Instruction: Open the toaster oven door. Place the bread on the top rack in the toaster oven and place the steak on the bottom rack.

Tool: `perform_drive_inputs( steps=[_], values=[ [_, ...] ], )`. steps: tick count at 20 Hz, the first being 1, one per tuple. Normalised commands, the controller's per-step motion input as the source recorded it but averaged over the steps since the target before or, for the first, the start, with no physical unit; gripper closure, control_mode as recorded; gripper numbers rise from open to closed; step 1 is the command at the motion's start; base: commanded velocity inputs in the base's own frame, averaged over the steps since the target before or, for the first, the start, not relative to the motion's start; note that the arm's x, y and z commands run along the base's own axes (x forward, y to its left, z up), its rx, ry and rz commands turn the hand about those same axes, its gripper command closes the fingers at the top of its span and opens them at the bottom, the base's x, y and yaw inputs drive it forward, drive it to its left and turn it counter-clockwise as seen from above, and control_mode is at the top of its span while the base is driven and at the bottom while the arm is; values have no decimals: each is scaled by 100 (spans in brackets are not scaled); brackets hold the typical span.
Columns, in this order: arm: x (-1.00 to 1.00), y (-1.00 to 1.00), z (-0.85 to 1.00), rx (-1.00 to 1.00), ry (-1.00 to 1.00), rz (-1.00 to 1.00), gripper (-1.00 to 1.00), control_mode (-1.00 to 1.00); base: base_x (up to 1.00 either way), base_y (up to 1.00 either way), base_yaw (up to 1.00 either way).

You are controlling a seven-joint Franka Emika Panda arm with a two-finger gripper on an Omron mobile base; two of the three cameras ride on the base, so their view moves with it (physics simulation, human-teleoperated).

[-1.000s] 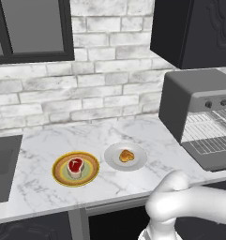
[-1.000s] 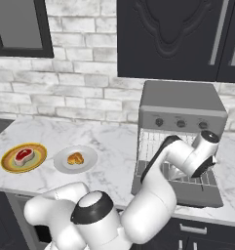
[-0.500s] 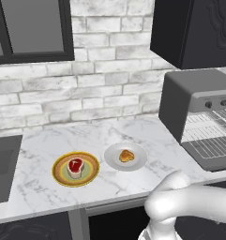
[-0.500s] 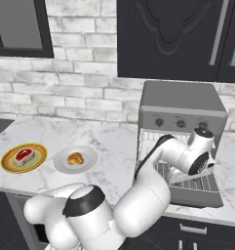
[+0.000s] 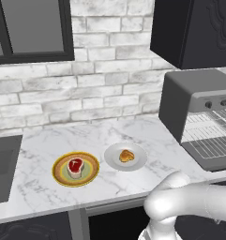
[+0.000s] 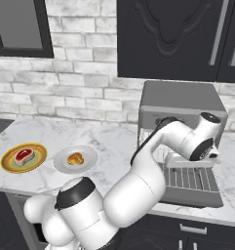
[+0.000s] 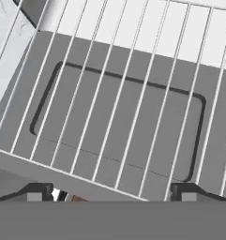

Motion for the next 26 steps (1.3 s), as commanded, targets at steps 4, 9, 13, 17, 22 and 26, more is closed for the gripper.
perform_drive_inputs(
  steps=[4,9,13,17,22,26],
  values=[
    [-28,34,40,0,6,-26,-100,-100,0,0,0],
    [-39,48,20,0,1,-17,-100,-100,0,0,0],
    [-17,71,13,0,0,-6,-100,-100,0,0,0],
    [-15,70,13,0,1,-2,-100,-100,0,0,0],
    [-21,68,11,-3,0,0,-100,-100,0,0,0],
    [-17,82,4,-11,0,0,-100,-100,0,0,0]
  ],
)
